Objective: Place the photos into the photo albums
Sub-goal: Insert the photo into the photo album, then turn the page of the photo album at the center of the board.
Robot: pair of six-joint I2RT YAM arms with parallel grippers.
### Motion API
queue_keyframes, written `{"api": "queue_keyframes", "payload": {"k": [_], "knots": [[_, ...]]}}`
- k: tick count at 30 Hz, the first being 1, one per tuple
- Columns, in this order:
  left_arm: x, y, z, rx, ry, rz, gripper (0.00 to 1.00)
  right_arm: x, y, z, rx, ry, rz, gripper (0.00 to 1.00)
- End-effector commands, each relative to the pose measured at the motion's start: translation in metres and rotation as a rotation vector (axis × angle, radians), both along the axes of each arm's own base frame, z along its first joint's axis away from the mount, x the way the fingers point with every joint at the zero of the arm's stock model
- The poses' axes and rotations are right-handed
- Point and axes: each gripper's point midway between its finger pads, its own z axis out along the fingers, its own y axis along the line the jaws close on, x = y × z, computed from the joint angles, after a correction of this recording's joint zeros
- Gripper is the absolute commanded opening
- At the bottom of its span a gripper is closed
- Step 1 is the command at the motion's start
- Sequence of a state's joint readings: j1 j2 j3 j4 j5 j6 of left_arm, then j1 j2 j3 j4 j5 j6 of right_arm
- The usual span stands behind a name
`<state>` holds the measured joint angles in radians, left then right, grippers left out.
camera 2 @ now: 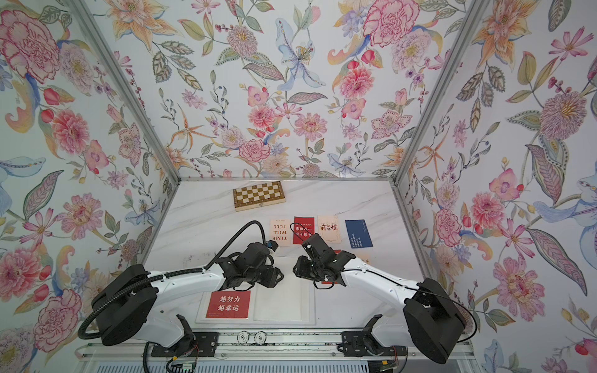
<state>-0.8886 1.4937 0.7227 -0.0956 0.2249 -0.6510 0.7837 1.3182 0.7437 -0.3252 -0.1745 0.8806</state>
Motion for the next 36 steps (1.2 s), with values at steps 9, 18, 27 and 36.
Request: {"api": "queue_keyframes", "payload": {"k": [9,18,27,36], "knots": [[-0.001,0.034,-0.014,0.163,-0.008,0.046,0.53,-0.002,0.004,-0.012,-0.02,0.009,0.028,0.44],[-0.004,0.052,-0.019,0.178,-0.004,0.075,0.53,0.0,0.021,-0.018,-0.009,0.016,0.06,0.44],[-0.007,0.062,-0.023,0.173,0.01,0.096,0.53,0.004,0.026,-0.026,-0.019,0.023,0.066,0.45],[-0.008,0.064,-0.027,0.166,0.018,0.097,0.53,0.004,0.031,-0.031,-0.018,0.031,0.076,0.45]]}}
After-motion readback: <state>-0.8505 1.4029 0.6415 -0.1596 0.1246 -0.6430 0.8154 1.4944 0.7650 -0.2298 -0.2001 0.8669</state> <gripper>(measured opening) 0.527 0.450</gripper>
